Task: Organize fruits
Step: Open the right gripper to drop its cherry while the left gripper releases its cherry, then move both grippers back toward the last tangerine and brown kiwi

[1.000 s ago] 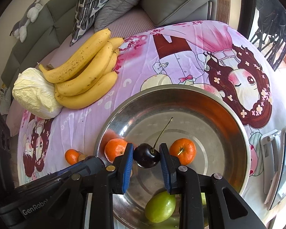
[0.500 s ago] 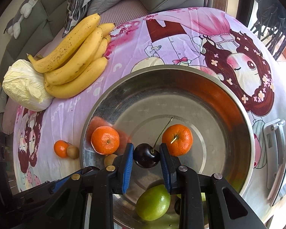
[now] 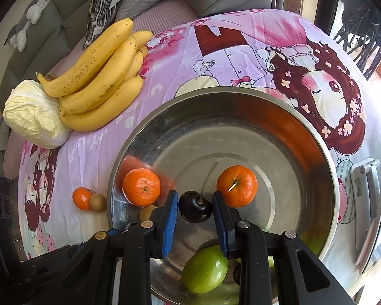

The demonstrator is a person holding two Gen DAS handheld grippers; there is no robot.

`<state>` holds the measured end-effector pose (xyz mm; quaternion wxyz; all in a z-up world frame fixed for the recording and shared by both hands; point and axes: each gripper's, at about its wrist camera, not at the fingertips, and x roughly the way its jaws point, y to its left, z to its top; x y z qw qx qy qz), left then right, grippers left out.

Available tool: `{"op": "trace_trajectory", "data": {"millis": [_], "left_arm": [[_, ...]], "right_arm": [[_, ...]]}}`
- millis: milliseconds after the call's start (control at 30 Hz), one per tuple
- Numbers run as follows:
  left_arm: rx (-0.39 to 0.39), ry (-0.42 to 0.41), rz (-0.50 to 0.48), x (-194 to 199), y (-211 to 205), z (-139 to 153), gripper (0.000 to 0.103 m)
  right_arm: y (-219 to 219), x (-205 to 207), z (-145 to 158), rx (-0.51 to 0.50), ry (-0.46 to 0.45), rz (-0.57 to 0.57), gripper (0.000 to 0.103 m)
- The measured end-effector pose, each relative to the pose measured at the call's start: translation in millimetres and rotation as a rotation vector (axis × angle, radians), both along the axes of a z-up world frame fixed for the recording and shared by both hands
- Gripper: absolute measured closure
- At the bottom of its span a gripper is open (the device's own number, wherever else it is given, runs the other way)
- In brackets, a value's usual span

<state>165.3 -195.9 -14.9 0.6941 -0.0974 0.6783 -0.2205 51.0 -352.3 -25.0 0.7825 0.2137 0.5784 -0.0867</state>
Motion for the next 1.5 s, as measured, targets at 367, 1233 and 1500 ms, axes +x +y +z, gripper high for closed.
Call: {"op": "trace_trajectory", "data": {"millis": [367,1233,1500], "left_arm": [[-0.003,-0.019,0.023,2,8,7,0.074],[0.269,-0.117,0.213,31,93,-5,0.067],[0.303,-0.135,0.207,33,87,-10,0.04]], "right_arm": [[4,2,5,0.011,-0.02,0.018,0.071],[31,14,5,-0.032,-0.012,0.106,0.037],[34,16,0,-0.036,0.007,0.11,0.022]]}}
